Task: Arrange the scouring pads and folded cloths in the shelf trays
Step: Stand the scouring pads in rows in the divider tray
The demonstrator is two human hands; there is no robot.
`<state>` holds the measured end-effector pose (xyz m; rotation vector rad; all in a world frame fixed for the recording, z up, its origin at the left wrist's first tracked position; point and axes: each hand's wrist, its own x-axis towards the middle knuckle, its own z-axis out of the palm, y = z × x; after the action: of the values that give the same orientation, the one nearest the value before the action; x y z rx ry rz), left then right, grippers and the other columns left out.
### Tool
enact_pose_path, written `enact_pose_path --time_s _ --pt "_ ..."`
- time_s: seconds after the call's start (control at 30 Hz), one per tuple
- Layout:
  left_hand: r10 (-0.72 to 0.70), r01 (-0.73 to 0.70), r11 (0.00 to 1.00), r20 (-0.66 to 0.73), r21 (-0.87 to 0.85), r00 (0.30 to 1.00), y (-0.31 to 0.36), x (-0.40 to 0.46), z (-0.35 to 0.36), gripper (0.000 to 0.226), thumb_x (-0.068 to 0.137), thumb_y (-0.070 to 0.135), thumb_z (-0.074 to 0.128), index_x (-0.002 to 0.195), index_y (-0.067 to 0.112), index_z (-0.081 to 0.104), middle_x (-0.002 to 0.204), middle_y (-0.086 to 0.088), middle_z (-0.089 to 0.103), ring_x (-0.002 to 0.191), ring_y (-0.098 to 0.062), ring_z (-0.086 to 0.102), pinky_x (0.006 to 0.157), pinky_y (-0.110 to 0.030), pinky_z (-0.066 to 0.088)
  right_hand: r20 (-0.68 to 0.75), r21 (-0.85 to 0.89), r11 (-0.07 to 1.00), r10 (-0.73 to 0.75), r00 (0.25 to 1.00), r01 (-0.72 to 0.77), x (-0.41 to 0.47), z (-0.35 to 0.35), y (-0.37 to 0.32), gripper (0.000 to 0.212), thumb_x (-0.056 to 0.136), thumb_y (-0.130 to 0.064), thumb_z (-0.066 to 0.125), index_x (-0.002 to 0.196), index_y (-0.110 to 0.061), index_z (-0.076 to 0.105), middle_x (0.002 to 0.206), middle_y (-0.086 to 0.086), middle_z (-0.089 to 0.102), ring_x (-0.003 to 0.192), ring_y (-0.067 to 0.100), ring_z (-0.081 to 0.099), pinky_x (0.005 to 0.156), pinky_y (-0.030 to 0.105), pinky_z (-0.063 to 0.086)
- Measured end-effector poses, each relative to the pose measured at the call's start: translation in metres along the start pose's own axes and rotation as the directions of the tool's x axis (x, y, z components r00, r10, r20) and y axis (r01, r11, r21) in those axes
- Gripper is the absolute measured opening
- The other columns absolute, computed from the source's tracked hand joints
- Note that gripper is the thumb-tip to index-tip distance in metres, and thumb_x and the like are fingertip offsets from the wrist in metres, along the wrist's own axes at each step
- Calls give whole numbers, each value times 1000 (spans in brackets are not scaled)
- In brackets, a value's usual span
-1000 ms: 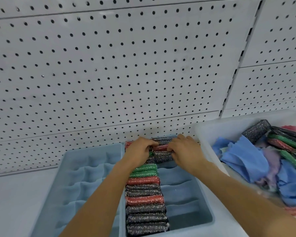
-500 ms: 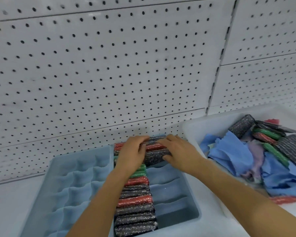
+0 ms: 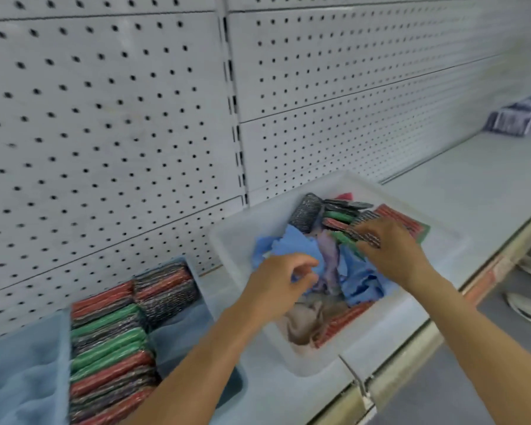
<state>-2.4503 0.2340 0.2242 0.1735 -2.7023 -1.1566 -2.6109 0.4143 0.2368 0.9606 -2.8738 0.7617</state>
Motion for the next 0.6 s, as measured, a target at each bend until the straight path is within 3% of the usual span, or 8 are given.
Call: enact_pose_path --time_s 0.07,0.17,0.3,0.43,0.53,0.6 --pt "-1 -2 1000 185 19 983 5 9 11 35 91 31 66 123 17 65 113 1 71 102 -8 64 88 -15 47 23 -112 991 83 996 -80 7 -6 16 45 88 -24 64 131 -16 55 135 14 51 126 34 44 104 41 35" --pt "-38 24 999 401 41 915 11 16 21 51 86 37 71 131 15 59 123 -3 67 107 -11 63 93 -23 48 62 -231 962 162 985 -144 19 -10 28 65 87 -32 63 144 -15 36 138 22 41 126 40 38 105 46 31" --pt "-60 -17 987 470 159 881 16 19 29 62 81 40 76 136 19 54 128 -1 64 110 -12 62 87 -18 44 145 -309 937 215 966 -162 30 -7 35 77 83 -40 64 146 -16 25 140 19 41 127 41 38 101 50 36" --pt "-57 -27 985 470 169 881 20 21 28 53 83 19 72 133 18 56 121 -5 67 102 -17 66 90 -32 54 68 -398 903 206 976 -163 33 -5 33 59 80 -40 65 127 -14 42 118 16 55 112 36 48 88 47 45" --pt "-59 -60 963 422 263 905 15 18 30 46 81 12 66 127 17 59 115 -8 68 99 -23 65 84 -41 55 15 -299 940 177 984 -165 32 -7 30 31 80 -26 61 107 -13 54 97 12 62 96 33 53 77 41 49" --pt "-73 -47 952 374 303 925 12 13 30 34 83 13 63 117 14 63 107 -10 68 94 -26 64 79 -44 54 -8 -199 963 184 983 -182 30 -12 24 22 82 -25 59 100 -13 60 94 10 66 90 32 58 74 41 52"
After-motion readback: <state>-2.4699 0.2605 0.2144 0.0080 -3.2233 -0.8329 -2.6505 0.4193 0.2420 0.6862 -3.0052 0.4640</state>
